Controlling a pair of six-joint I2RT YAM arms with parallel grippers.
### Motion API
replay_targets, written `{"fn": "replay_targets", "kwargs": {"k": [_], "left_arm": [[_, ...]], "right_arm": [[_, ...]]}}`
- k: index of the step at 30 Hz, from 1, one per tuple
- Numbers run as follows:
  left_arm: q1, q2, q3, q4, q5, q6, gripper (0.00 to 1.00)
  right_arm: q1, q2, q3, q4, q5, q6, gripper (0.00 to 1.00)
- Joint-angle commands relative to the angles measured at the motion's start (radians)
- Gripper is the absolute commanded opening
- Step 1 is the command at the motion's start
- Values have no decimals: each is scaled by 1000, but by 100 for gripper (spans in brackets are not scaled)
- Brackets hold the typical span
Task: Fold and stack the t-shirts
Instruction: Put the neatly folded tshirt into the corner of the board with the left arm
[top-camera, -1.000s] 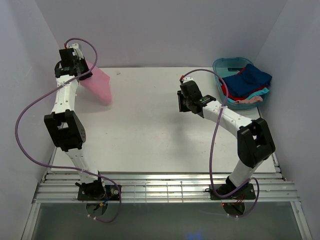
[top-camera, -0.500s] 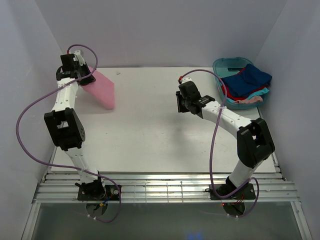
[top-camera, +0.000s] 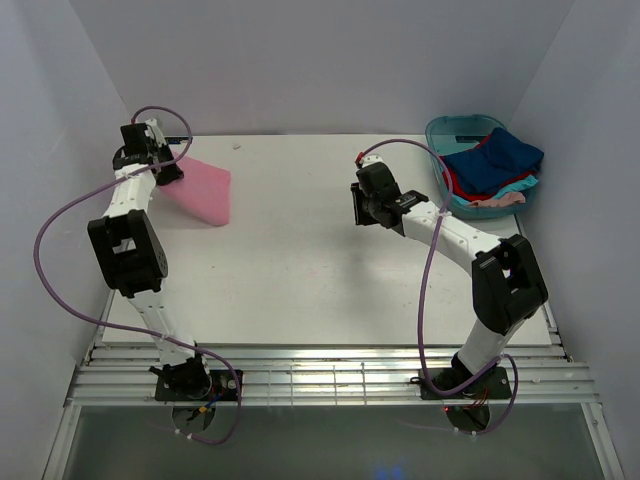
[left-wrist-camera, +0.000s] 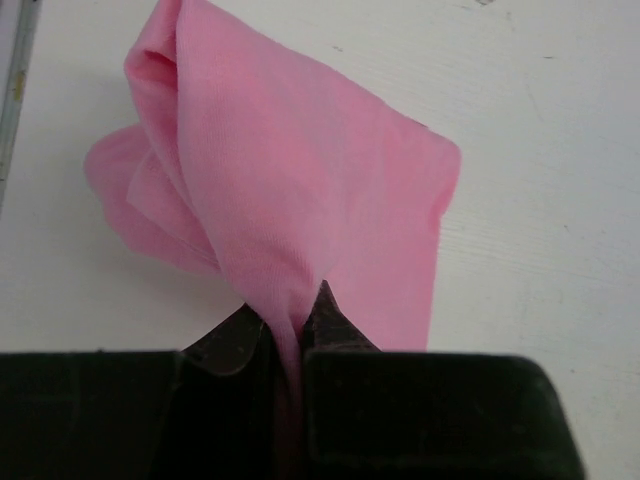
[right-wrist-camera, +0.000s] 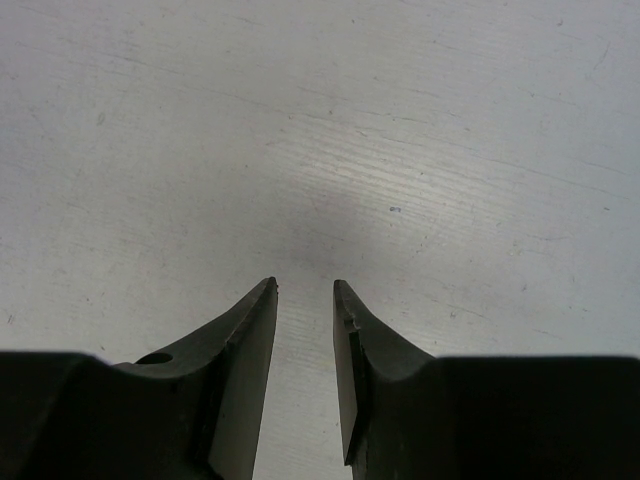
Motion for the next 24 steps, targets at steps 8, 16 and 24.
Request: {"fn": "replay_targets", "kwargs": {"k": [8,16,24], "left_arm": [[36,76,56,66,-241,41,36],[34,52,81,90,-613,45,64],[34,-54,36,128,-776,15,67]], "right_arm": [[6,5,17,-14,6,0,36],[7,-44,-11,-20,28,-10,48],[7,-80,-31,-31,28,-12,55]]}}
